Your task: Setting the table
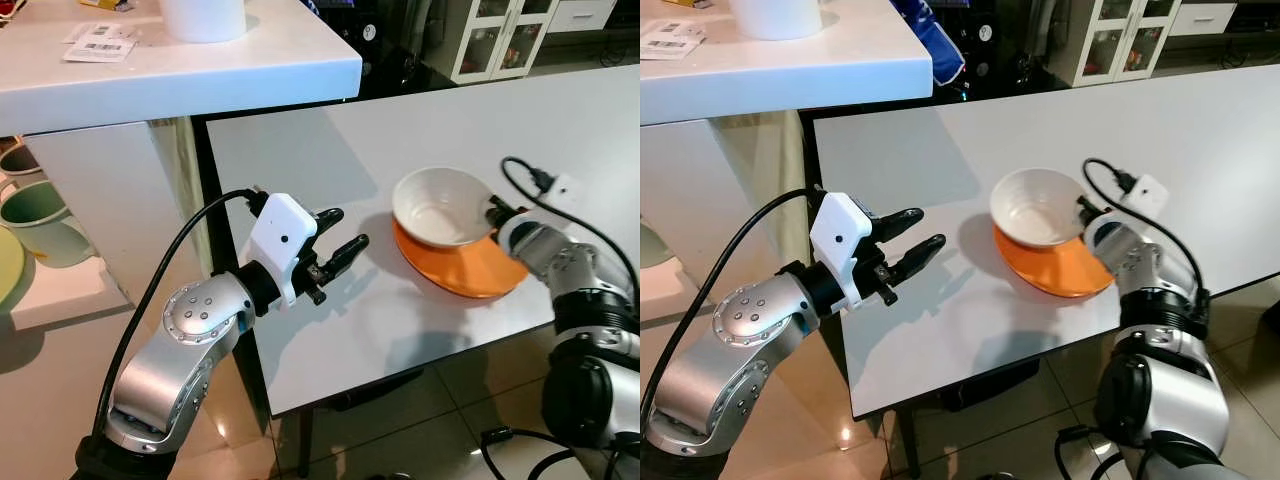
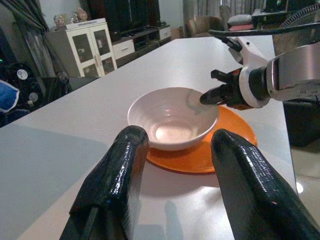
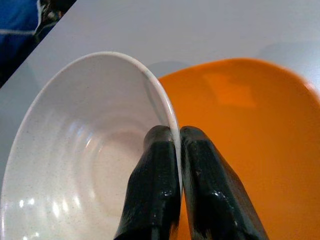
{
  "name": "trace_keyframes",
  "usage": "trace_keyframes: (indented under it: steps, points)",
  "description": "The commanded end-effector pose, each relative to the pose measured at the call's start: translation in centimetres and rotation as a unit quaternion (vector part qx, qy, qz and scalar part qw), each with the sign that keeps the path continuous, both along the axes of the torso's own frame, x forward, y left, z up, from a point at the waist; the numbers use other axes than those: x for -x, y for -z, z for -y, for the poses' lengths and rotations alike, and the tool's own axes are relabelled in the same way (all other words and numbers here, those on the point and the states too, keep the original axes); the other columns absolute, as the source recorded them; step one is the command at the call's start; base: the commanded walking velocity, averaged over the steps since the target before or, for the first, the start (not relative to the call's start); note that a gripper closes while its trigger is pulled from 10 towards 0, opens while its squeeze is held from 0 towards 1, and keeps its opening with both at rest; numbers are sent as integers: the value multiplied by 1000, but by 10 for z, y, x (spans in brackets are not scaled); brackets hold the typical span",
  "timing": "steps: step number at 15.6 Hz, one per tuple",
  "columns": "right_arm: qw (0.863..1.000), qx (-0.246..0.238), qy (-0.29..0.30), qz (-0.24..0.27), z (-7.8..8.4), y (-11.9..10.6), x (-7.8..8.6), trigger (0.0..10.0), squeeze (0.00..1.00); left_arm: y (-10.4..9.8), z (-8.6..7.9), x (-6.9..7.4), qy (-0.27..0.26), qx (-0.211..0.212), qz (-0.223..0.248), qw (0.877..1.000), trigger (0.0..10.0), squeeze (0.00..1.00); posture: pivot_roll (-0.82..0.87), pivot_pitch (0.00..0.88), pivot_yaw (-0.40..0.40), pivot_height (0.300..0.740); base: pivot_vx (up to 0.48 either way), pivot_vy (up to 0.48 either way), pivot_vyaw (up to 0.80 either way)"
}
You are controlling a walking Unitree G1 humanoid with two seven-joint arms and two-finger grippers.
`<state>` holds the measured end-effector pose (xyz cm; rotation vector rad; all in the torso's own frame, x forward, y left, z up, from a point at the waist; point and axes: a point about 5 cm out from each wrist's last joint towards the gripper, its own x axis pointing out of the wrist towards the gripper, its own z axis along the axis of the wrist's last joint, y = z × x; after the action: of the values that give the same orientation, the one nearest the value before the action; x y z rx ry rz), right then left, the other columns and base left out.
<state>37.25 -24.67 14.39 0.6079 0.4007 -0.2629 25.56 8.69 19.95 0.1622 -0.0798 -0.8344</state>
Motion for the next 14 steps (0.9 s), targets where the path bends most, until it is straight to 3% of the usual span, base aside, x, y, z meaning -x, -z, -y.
trace_keyframes:
  steps: [1,7,8,9,14]
  points:
    - [1000,-5,16,21,9,-15,-2,10000,0,-2,4,4,16,2,1,1000,10000,0,-25,0,3,740,0,0,0]
    - [999,-30,25,-14,16,-9,8,10000,0,-2,4,3,18,2,-2,1000,10000,0,-32,0,7,740,0,0,0]
    - [999,-35,25,-22,15,-6,9,10000,365,-2,4,3,21,1,-3,1000,10000,0,-31,0,8,740,0,0,0]
    - [999,-40,24,-28,13,-3,10,10000,1000,-1,4,4,25,-2,-5,1000,10000,0,-30,0,7,740,0,0,0]
    - [998,-52,22,-35,11,-4,11,10000,1000,-1,3,3,25,-2,-4,1000,10000,0,-28,0,6,740,0,0,0]
